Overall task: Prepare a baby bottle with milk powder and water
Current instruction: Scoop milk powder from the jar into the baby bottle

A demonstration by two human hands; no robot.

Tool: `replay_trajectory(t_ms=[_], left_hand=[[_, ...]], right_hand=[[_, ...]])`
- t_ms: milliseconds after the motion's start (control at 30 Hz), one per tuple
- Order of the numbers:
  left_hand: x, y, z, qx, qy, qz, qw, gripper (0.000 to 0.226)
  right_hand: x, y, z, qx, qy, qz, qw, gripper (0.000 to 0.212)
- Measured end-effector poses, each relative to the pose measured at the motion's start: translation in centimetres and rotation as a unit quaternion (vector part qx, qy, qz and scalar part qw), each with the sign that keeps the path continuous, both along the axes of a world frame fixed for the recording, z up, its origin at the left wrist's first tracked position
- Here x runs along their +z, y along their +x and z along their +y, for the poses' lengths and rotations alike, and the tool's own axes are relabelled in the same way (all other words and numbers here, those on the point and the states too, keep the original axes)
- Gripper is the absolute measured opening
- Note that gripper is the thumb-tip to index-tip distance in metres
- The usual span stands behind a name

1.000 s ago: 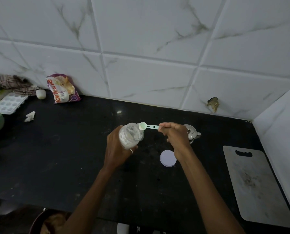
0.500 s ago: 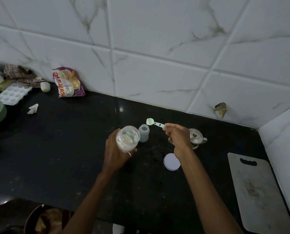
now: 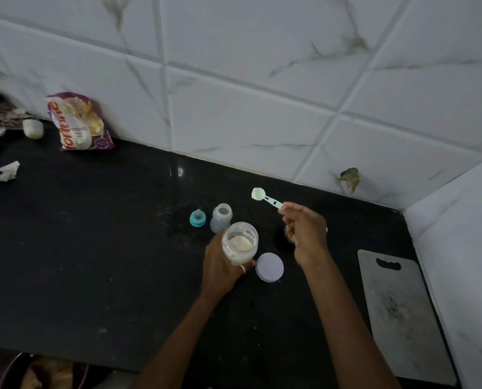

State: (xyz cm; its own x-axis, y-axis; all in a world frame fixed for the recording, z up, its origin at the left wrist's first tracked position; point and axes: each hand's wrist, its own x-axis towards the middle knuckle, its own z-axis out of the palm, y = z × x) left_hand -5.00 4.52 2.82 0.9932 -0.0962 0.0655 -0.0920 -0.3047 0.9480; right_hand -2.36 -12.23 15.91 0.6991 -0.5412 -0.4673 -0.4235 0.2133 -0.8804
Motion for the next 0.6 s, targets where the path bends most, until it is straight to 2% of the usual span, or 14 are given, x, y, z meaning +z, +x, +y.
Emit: replay_trajectory(t_ms=[400,600], left_hand=[[-2.5,6.5,-6.8,0.007,0.012,0.036,0.999,0.094],[-3.9,7.1,-7.3,0.009,0.02,0.049,0.999,0.092]], right_hand=[[0.8,-0.1,-3.5,-0.03,-0.013,-0.021,0.999,0.015],[0.1,-0.1,-4.4,-0.032,-0.005,-0.022,0.999,0.016]])
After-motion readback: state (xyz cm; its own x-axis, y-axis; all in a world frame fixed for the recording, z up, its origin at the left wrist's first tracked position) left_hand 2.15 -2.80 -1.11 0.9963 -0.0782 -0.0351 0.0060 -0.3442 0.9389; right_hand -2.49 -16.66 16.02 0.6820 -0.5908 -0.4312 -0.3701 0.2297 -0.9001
